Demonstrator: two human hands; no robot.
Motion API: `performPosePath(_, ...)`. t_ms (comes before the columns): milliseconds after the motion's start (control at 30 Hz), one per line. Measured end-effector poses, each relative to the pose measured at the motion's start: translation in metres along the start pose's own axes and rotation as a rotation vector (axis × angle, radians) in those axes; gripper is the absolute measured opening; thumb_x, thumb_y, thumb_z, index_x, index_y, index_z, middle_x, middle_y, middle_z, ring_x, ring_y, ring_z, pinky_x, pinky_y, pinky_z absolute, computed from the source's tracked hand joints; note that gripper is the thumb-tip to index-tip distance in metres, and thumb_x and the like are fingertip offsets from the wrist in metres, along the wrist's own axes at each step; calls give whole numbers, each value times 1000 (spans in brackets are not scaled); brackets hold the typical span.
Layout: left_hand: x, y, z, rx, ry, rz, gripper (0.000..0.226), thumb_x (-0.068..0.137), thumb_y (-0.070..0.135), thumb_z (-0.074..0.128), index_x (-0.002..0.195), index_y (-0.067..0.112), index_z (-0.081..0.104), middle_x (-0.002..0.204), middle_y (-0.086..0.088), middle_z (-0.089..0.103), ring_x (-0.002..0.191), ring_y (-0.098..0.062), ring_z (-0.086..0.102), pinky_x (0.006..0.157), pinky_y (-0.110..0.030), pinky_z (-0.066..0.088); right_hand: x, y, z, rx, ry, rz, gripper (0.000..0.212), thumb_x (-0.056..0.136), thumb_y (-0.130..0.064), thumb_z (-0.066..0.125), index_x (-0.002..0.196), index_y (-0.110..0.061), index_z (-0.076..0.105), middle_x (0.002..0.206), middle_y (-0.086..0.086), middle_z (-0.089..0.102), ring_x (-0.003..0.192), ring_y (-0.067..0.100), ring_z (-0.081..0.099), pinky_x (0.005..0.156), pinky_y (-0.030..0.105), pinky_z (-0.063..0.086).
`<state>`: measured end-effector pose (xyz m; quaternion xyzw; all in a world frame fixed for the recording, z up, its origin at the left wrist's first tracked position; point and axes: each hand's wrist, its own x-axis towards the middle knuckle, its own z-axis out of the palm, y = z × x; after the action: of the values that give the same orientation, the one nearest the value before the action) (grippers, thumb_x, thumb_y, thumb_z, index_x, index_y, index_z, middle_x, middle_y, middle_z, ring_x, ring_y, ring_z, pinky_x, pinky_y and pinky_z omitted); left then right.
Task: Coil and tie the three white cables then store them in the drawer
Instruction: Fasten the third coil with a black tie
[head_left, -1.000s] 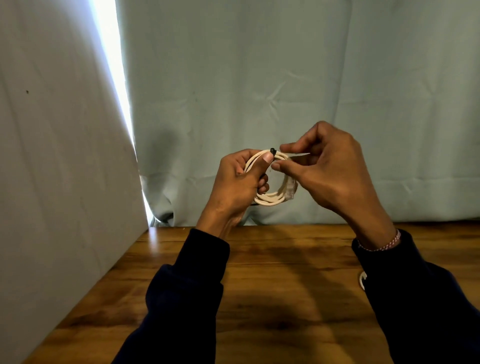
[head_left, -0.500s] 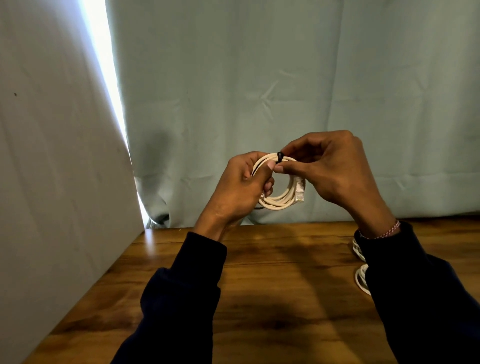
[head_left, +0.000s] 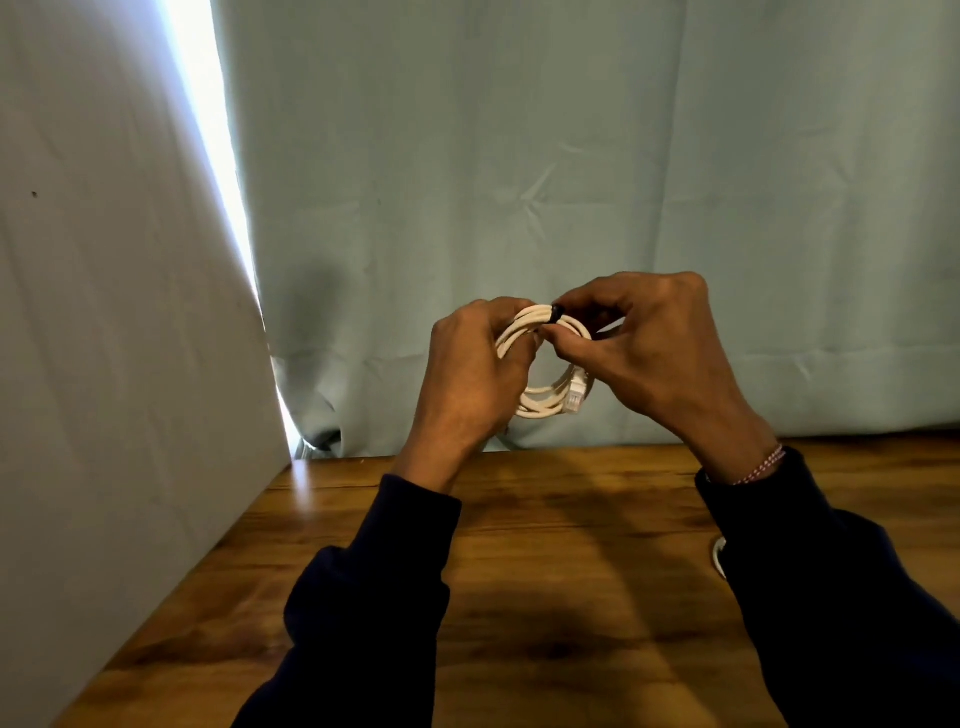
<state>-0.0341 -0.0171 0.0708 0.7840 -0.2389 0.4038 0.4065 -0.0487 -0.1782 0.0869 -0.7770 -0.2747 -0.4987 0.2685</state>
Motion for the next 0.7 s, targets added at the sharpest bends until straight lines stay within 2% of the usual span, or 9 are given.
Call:
performPosePath(100,-1,-1,0,100,47,31,23,91,15,70,114,16,75,102,-1,76,87,-11,69,78,-21,56,-1,1,2,27,-39,10,24,82,-23,80,102,-10,79,88,1,78,72,6,70,68,9,54)
performPosePath(200,-3,1,1,138,115,14,22,88,21,72,109,17,77,95,1,77,82,-12,70,75,-33,60,-1,1,4,34,-49,3,23,82,-23,81,101,-10,79,88,1,78,72,6,71,70,12,56)
performPosePath(300,-4,7,0,88,170,-78,37,85,21,77,121,15,70,100,0,77,88,-11,71,82,-30,59,0,1,0,48,-38,12,24,81,-24,82,100,-10,80,86,-1,78,71,4,71,69,13,56)
performPosePath(433,0,9,-6,-98,21,-152,47,81,8,80,124,19,61,108,5,76,93,-5,72,83,-28,60,0,-2,-1,47,-56,-3,24,80,-23,83,100,-11,80,86,-1,78,71,4,71,69,16,58)
performPosePath(567,2,6,-24,-193,-166,-222,57,80,3,79,130,17,57,112,4,74,91,-6,72,80,-23,60,-1,-2,3,25,-79,-19,25,81,-23,82,102,-11,80,87,1,78,71,6,71,69,23,60)
performPosePath(633,3,6,-30,-267,-236,-221,50,82,5,77,128,14,59,109,3,75,93,-7,73,81,-23,59,-2,-1,4,10,-86,-21,24,81,-24,82,102,-12,80,86,1,78,71,6,70,69,24,61)
performPosePath(700,3,5,-32,-317,-229,-231,41,87,7,74,126,12,62,105,3,76,94,-8,73,83,-24,58,-2,1,3,25,-83,-9,23,81,-24,82,101,-12,80,86,0,78,71,5,70,68,22,60)
